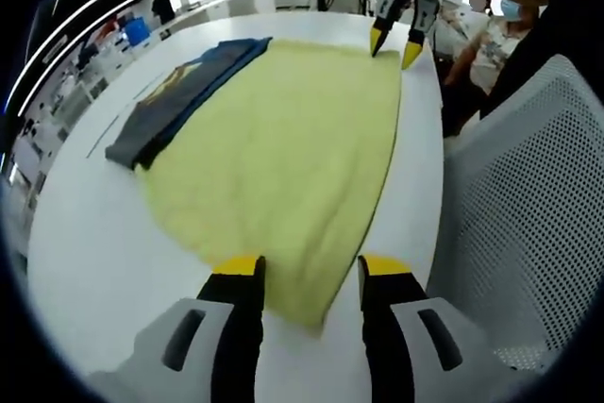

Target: Fold the garment on the visible template until the final outline fits inside the template.

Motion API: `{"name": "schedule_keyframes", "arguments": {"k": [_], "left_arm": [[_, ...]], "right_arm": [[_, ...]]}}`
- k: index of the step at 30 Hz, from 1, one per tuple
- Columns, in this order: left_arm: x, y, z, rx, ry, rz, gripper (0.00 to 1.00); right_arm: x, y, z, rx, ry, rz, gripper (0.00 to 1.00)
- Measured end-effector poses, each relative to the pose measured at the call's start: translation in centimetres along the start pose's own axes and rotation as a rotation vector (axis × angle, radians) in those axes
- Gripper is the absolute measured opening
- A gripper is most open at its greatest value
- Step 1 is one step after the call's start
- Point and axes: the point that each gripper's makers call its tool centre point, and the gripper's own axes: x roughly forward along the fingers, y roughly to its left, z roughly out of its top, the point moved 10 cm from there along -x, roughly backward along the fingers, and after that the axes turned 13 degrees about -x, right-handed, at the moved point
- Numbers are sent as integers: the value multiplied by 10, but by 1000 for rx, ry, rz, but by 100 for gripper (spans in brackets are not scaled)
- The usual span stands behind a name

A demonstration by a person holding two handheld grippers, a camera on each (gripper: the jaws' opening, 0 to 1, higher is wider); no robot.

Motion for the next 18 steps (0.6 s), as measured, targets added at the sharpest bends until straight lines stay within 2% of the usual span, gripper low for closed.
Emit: {"name": "schedule_keyframes", "arguments": {"k": [6, 12, 16, 18], "left_arm": [[0, 3, 0, -12, 1, 8, 40], [1, 3, 1, -19, 2, -3, 36], [2, 3, 1, -23, 7, -23, 30], [2, 2, 1, -17, 10, -27, 22]], "right_arm": [[0, -1, -1, 9, -10, 0, 30], [0, -1, -1, 25, -24, 3, 26], [0, -3, -3, 43, -29, -10, 21], [0, -4, -3, 46, -29, -15, 19]]}}
